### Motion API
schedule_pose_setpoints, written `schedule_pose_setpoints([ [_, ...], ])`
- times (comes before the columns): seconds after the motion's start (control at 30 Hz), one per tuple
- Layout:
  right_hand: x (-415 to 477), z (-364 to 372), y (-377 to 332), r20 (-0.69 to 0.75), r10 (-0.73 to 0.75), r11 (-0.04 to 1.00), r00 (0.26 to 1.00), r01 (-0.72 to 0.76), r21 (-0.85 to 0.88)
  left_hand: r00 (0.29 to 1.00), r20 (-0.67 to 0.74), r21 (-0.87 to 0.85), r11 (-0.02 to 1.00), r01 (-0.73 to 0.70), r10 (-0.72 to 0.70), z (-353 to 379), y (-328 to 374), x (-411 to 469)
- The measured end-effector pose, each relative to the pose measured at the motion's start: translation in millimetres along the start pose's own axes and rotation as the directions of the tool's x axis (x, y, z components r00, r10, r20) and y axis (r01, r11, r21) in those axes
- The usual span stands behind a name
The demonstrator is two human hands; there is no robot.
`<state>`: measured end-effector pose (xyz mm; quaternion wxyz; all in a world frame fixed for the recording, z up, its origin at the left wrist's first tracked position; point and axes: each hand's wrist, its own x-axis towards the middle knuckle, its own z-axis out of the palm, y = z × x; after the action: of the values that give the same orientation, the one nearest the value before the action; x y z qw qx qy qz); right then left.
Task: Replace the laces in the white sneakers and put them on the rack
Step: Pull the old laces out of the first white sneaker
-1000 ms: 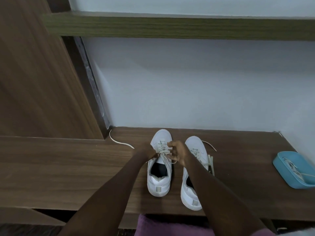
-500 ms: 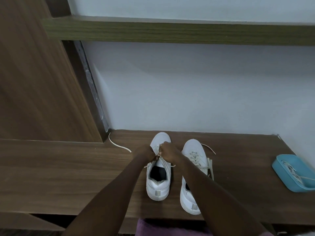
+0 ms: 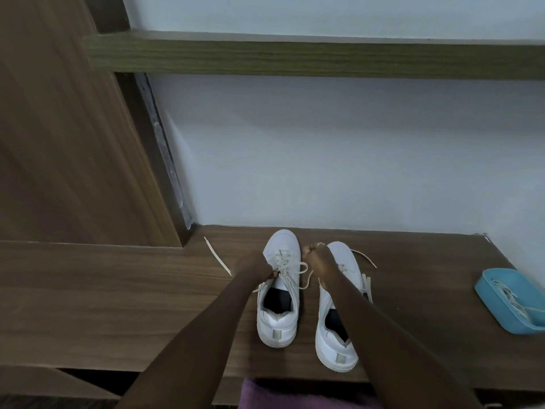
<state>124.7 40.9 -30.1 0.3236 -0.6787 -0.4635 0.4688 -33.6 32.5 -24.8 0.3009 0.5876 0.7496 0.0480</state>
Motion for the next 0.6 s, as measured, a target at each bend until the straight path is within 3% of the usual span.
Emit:
schedule_pose_setpoints([
  [0.07,2,9,-6,-0.001,-0.226,0.939,0.974,0.218,-0.266,1.0,-0.006,-0.008,1.0,0.005,-0.005,0,0,-1],
  [0.13,3,18,-10,0.148,-0.34,0.803,0.929,0.369,-0.468,1.0,-0.006,-0.009,1.0,0.001,-0.001,0,0,-2],
  [0.23,-2,29,-13,0.302,-0.375,0.431,0.876,0.454,-0.78,1.0,-0.012,-0.013,1.0,0.004,-0.004,0,1,-3],
  [0.37,-7,32,-16,0.321,-0.32,0.311,0.891,0.419,-0.853,1.0,-0.022,-0.029,1.0,0.0,-0.001,0,-1,-4],
  [0.4,-6,32,-13,0.333,-0.288,0.308,0.898,0.416,-0.855,1.0,-0.02,-0.031,1.0,-0.002,0.001,0,-1,-4],
  [0.47,-4,32,-9,0.313,-0.225,0.397,0.923,0.38,-0.835,1.0,-0.018,-0.039,0.999,-0.002,0.002,0,-1,-5],
  [0.53,3,31,-5,0.283,-0.183,0.555,0.941,0.337,-0.761,1.0,-0.018,-0.038,0.999,-0.008,0.007,0,-1,-5],
  [0.6,7,25,-6,0.2,-0.092,0.762,0.975,0.198,-0.616,1.0,-0.016,-0.036,0.999,0.0,0.0,1,-3,-3],
])
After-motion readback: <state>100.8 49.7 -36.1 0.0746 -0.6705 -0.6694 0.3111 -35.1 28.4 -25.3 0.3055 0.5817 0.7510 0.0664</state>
